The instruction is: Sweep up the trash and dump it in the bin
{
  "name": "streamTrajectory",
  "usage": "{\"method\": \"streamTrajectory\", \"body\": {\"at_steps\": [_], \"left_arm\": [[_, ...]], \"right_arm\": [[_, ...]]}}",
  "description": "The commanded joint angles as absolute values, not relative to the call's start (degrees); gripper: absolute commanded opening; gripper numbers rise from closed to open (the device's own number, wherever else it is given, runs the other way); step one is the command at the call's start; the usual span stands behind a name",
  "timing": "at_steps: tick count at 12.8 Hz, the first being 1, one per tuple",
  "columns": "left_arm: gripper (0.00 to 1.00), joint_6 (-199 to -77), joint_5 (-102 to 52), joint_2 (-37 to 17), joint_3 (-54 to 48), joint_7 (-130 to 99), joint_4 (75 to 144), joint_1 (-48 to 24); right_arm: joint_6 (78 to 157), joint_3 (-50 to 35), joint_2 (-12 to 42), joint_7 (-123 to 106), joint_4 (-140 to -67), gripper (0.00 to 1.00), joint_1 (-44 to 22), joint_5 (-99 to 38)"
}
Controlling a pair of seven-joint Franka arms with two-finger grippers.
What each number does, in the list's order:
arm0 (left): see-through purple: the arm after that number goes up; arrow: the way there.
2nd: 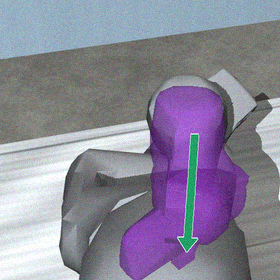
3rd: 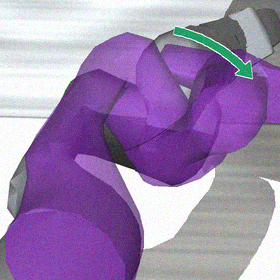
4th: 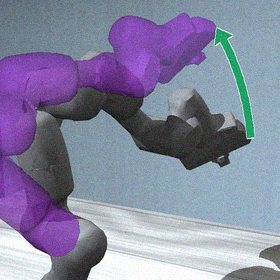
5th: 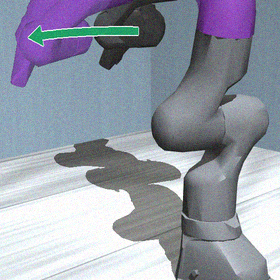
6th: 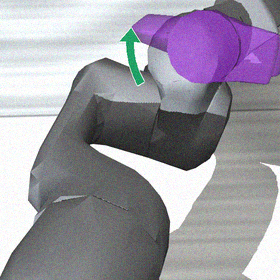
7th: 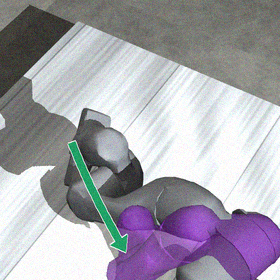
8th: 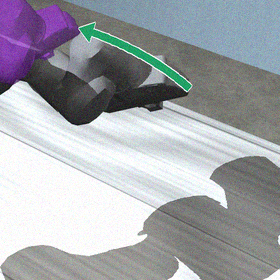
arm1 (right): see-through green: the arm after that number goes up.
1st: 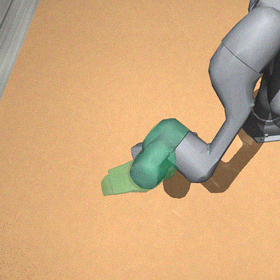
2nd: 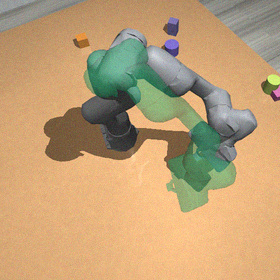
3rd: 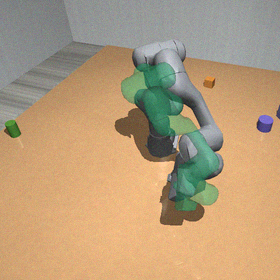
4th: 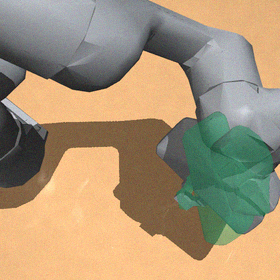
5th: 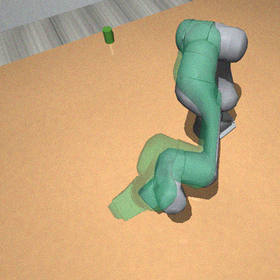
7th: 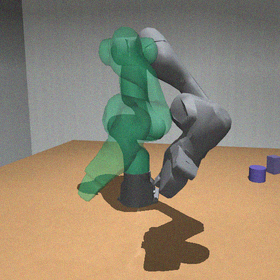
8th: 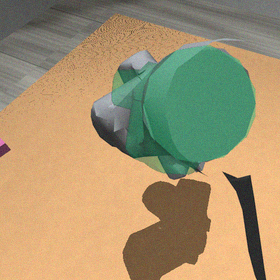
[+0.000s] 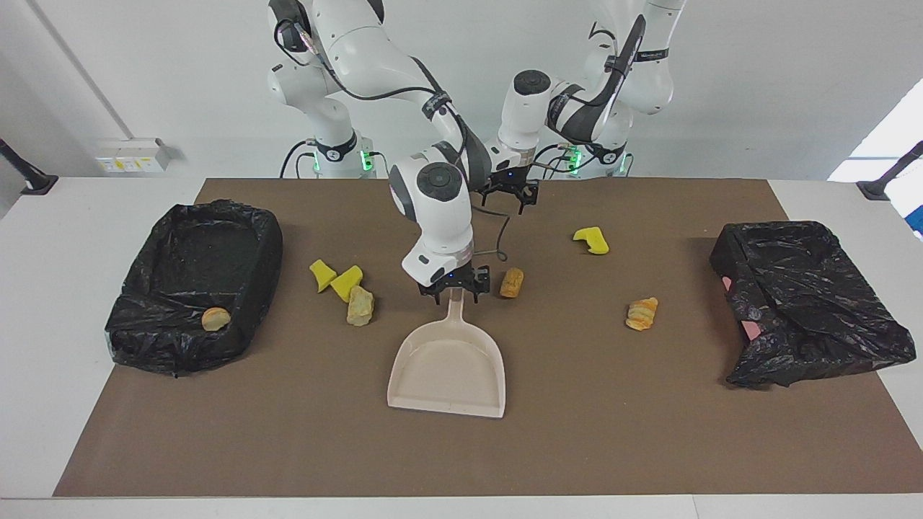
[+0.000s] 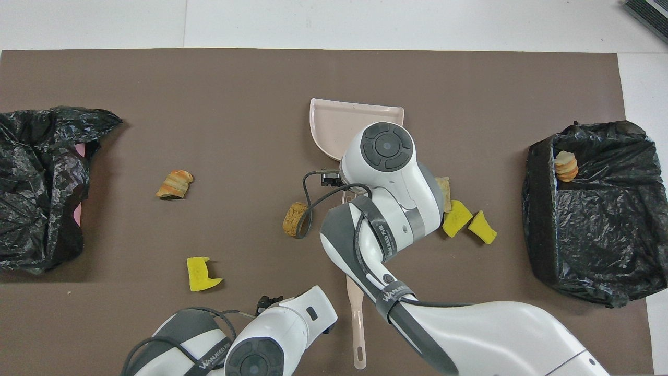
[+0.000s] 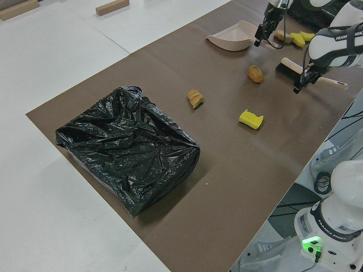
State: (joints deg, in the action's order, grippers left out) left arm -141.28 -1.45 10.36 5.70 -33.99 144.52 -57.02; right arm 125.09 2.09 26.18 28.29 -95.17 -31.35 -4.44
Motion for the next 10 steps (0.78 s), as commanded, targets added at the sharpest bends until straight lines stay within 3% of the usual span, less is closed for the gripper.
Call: {"method": "streamTrajectory", "body": {"at_steps": [1,4,6,10], "left_arm": [[1.00,-141.42,-4.11,9.94,6.77,-35.16,142.31,-59.49],[1.00,-140.80,-4.92,8.44,5.98,-40.75,138.44,-62.66],[1.00,-140.89,-5.01,4.07,5.98,-46.64,134.58,-67.04],[1.00,-140.27,-4.92,0.45,5.89,-49.47,131.66,-67.59]], "right_arm": [[125.33,1.93,26.10,27.86,-95.71,0.00,-31.03,-6.33],[123.93,1.85,26.10,23.33,-95.54,0.00,-30.85,-5.97],[124.01,1.67,25.49,12.61,-95.10,0.00,-30.76,-9.38],[116.92,2.29,19.62,-6.19,-95.62,0.00,-25.77,-8.71]]}}
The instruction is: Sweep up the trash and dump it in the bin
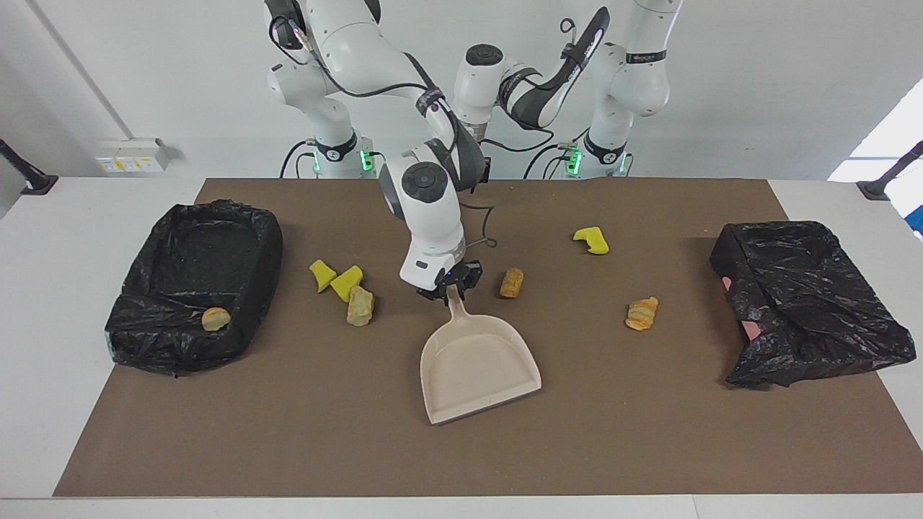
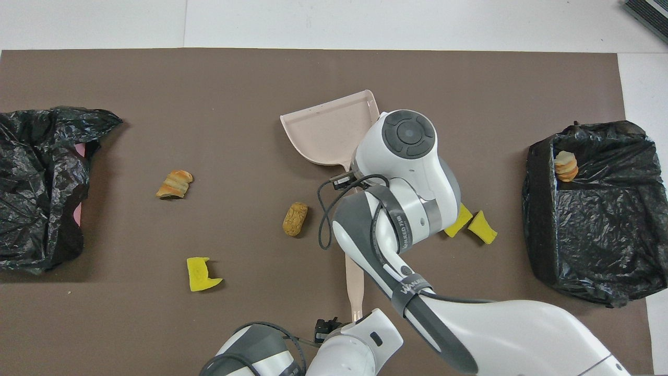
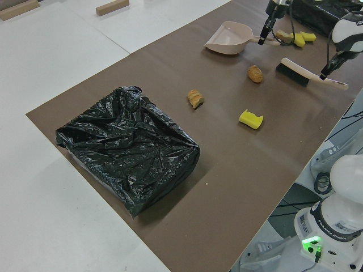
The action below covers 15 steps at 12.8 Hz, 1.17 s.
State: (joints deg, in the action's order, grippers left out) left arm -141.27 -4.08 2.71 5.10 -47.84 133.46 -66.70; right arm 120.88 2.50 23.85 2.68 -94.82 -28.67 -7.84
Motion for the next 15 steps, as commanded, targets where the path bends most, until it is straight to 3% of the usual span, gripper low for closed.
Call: {"method": "streamTrajectory", "body": {"at_steps": [1,3,5,7,10,15], "left_arm": [[1.00,-140.36,-4.92,-1.04,5.80,-51.40,130.96,-67.76],[1.00,-140.89,-4.92,-3.34,5.80,-52.47,130.08,-68.73],[0.82,-140.63,-4.92,-3.43,5.80,-53.87,129.73,-68.73],[0.57,-140.19,-4.92,-3.43,5.89,-54.14,129.29,-68.73],[0.00,-138.96,-4.83,-3.34,5.89,-53.79,129.46,-68.47],[0.00,-133.96,-4.66,-1.24,6.59,-53.26,129.20,-67.15]], "right_arm": [[114.89,2.29,18.12,-10.94,-95.62,0.00,-24.10,-8.61],[110.41,2.29,15.13,-17.81,-95.62,0.00,-21.11,-8.53],[105.32,2.29,11.97,-25.44,-95.62,0.00,-17.86,-7.65],[99.43,2.29,9.15,-35.37,-95.80,0.00,-14.95,-7.21],[96.93,2.29,7.04,-56.54,-98.86,0.00,-12.57,-0.20],[105.71,2.28,-0.42,-70.83,-114.30,0.00,-10.20,5.62]]}}
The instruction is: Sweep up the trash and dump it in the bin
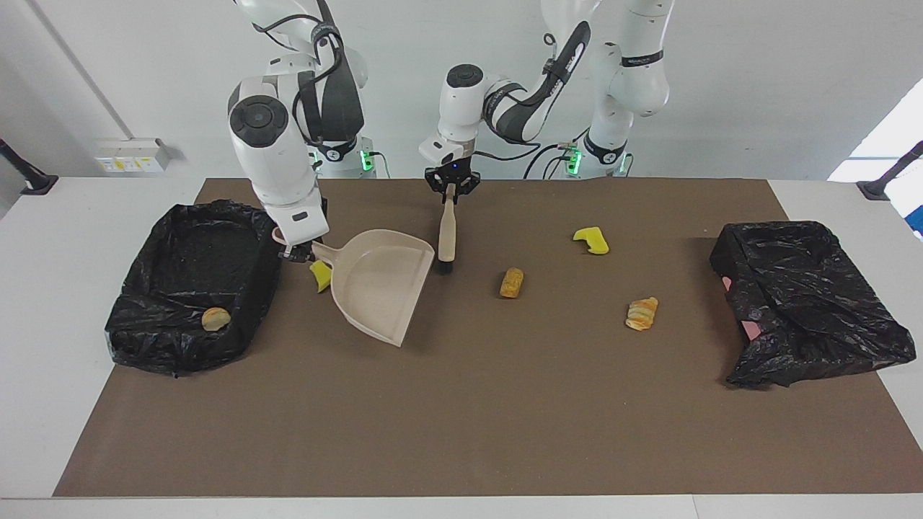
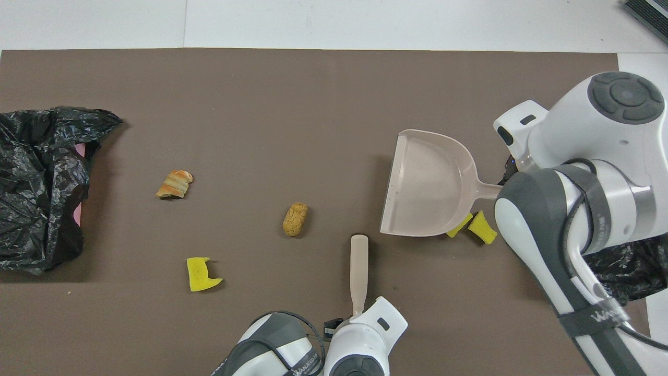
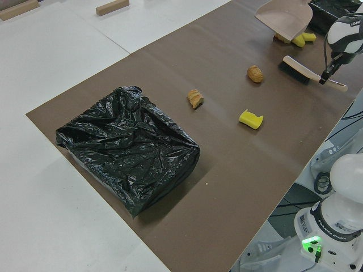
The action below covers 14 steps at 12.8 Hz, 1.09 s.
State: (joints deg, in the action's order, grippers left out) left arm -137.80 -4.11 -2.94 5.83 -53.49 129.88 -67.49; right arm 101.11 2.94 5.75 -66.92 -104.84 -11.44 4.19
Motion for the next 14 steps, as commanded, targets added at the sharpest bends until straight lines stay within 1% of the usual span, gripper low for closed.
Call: {"method": "streamTrajectory", "body": {"at_steps": [1,2,4,8,12,14], "left_arm": [[0.00,-132.21,-4.40,0.16,6.59,-53.26,129.03,-65.84],[0.00,-130.10,-4.31,1.31,6.59,-53.26,128.68,-65.31],[0.00,-125.88,-3.87,1.58,6.68,-53.44,126.40,-63.38],[0.00,-119.45,-1.33,1.84,6.59,-53.53,122.79,-57.33],[0.00,-119.09,1.75,1.15,6.50,-52.39,123.31,-50.20],[0.00,-119.70,1.76,1.32,6.50,-46.97,124.79,-46.51]], "right_arm": [[106.95,2.29,-1.66,-70.93,-116.61,0.00,-10.20,6.32],[106.79,2.29,-1.84,-70.93,-116.89,0.00,-10.37,7.20],[108.44,2.11,-1.15,-70.32,-116.72,0.00,-11.25,8.00],[109.95,2.11,-0.09,-63.38,-116.89,0.00,-18.27,8.00],[109.86,1.85,0.00,-63.19,-117.07,0.00,-18.72,7.65],[110.30,1.85,0.87,-59.27,-117.33,0.00,-21.87,7.29]]}}
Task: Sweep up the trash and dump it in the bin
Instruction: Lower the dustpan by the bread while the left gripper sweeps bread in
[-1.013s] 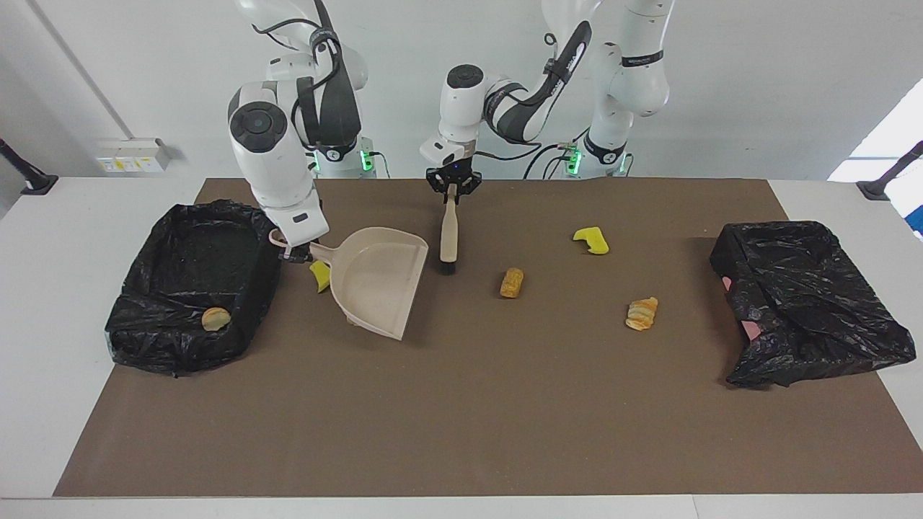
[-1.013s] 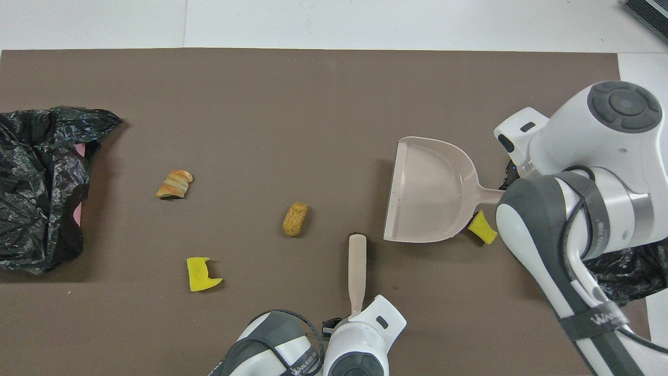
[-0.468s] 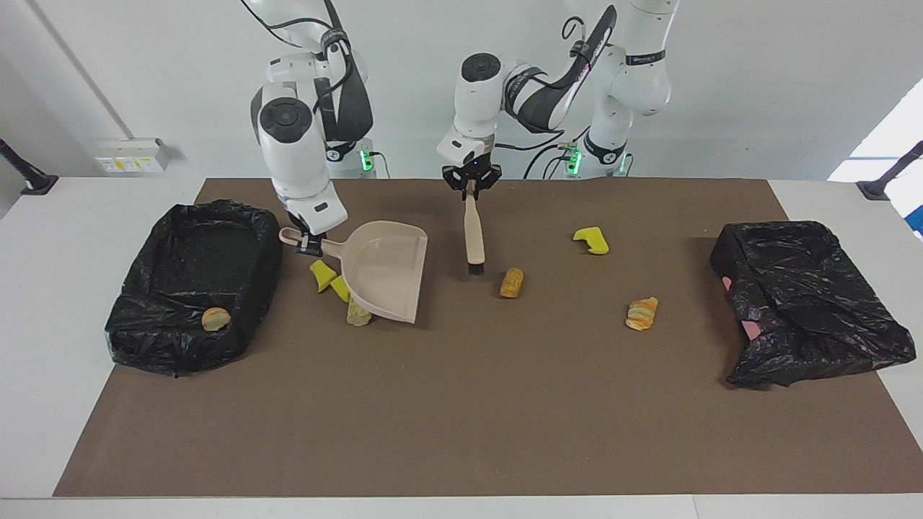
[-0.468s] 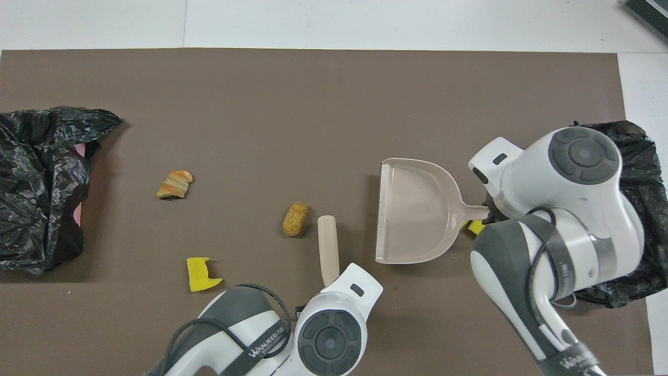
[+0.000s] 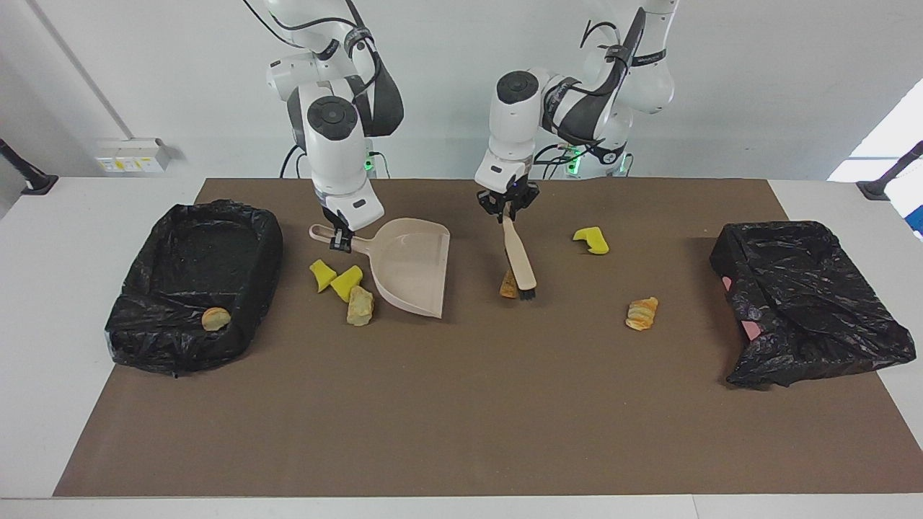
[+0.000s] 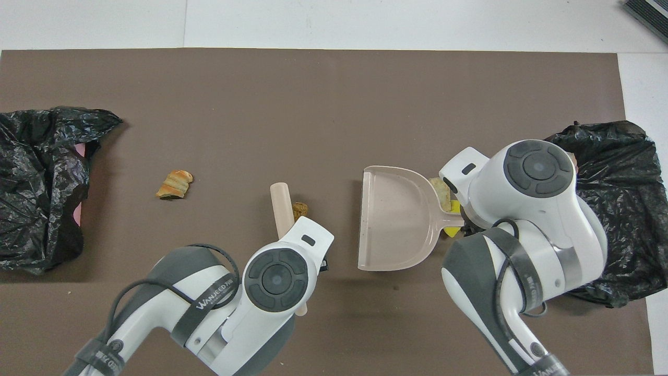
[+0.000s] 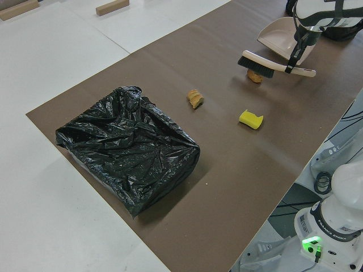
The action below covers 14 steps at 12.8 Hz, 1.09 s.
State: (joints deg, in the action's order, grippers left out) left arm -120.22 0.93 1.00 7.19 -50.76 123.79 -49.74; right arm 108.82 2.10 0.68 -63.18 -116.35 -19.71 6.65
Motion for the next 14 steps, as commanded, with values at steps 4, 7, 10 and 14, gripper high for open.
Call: {"method": "streamTrajectory", "body": {"at_steps": [4,7,10,14], "left_arm": [[0.00,-125.57,1.32,0.97,6.42,-37.37,129.01,-43.33],[0.00,-130.69,-0.16,0.70,6.33,-31.31,132.01,-42.46],[0.00,-130.69,-7.88,0.70,5.89,-23.14,131.92,-43.42],[0.00,-130.17,-15.99,0.44,5.71,-20.30,128.95,-48.24]], "right_arm": [[113.73,1.84,2.98,-53.45,-117.42,0.00,-25.83,6.94],[114.86,1.76,4.91,-50.89,-117.42,0.00,-27.94,6.86],[118.12,1.67,6.06,-50.19,-117.42,0.00,-29.53,3.35],[118.21,1.67,6.06,-50.10,-117.42,0.00,-29.53,3.25]]}}
